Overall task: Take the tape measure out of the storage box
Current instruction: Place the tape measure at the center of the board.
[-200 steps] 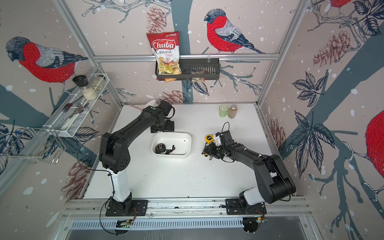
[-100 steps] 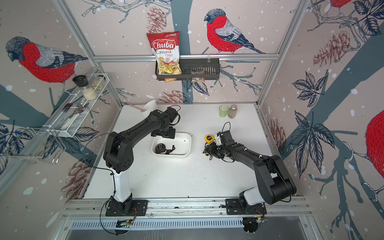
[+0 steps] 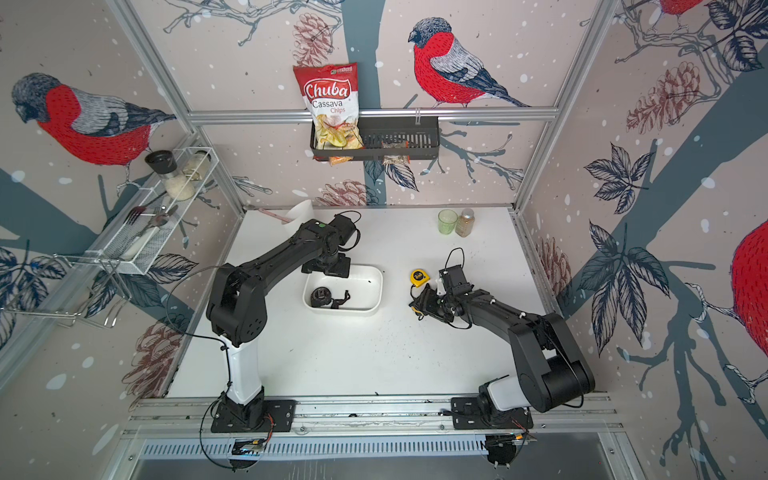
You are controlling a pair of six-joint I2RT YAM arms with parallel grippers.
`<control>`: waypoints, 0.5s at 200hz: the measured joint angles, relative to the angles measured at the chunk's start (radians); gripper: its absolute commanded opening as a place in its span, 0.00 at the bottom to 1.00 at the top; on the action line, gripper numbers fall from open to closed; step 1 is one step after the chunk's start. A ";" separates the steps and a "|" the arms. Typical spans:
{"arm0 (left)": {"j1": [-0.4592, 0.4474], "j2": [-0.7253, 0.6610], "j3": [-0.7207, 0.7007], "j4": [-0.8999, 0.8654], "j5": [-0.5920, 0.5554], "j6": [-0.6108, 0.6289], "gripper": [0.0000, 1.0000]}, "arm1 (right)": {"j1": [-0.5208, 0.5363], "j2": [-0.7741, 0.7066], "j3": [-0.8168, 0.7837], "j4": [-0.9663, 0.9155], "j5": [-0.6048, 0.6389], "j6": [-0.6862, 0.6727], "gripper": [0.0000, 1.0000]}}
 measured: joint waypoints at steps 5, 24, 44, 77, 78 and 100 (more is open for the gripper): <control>0.000 0.000 0.000 0.000 0.000 0.000 0.96 | 0.000 -0.003 -0.002 -0.004 0.003 0.000 0.72; 0.000 0.000 0.000 0.000 0.001 0.000 0.96 | -0.001 -0.010 -0.005 -0.014 0.013 0.000 0.78; 0.000 0.000 -0.003 0.000 0.001 0.000 0.96 | -0.001 -0.023 -0.005 -0.025 0.027 -0.001 0.84; 0.000 0.000 -0.026 0.003 0.005 0.004 0.97 | -0.001 -0.068 -0.010 -0.060 0.040 -0.001 0.92; 0.000 0.000 -0.027 0.003 0.005 0.005 0.97 | -0.001 -0.070 -0.010 -0.060 0.041 -0.001 0.92; -0.005 -0.002 -0.053 0.009 0.005 0.019 0.97 | -0.001 -0.119 -0.010 -0.063 0.042 0.000 0.94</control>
